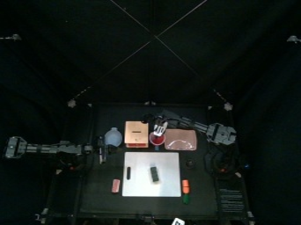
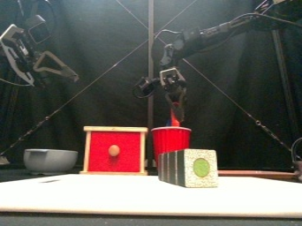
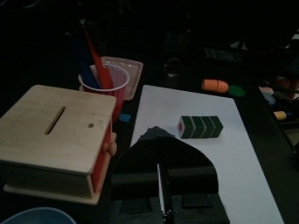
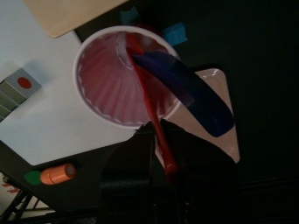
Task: Place sushi on board then cut the sushi with the knife then place the pieces on the plate
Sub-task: Grasp knife edge with left hand
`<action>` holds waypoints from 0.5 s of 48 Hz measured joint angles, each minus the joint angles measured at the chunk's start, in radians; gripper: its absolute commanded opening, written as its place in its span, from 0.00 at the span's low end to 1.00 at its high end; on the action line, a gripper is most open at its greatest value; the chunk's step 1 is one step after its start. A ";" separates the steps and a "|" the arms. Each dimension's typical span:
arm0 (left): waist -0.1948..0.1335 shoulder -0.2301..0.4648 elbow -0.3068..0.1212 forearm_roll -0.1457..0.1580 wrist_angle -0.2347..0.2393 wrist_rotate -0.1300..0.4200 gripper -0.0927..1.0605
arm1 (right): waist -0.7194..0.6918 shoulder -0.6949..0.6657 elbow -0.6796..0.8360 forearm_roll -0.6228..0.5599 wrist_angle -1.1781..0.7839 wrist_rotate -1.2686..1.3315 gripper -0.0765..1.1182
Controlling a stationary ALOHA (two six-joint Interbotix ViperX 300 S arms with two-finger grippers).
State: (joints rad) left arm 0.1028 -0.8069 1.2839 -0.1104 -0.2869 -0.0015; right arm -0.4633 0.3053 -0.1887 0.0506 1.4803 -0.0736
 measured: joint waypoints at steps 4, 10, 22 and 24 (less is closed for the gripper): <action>0.002 0.000 0.000 0.000 0.000 0.000 0.08 | 0.000 0.000 0.000 0.003 0.006 0.000 0.41; 0.002 0.000 -0.002 0.000 0.000 0.000 0.08 | 0.000 0.000 0.000 0.018 0.009 -0.002 0.41; 0.003 0.000 0.006 0.000 0.000 0.000 0.08 | 0.000 0.000 0.000 0.026 0.026 0.005 0.41; 0.003 0.000 0.008 -0.002 0.002 0.000 0.08 | 0.000 0.000 0.002 0.028 0.028 0.005 0.41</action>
State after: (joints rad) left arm 0.1058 -0.8069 1.2916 -0.1120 -0.2853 -0.0015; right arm -0.4633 0.3053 -0.1871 0.0782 1.5079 -0.0690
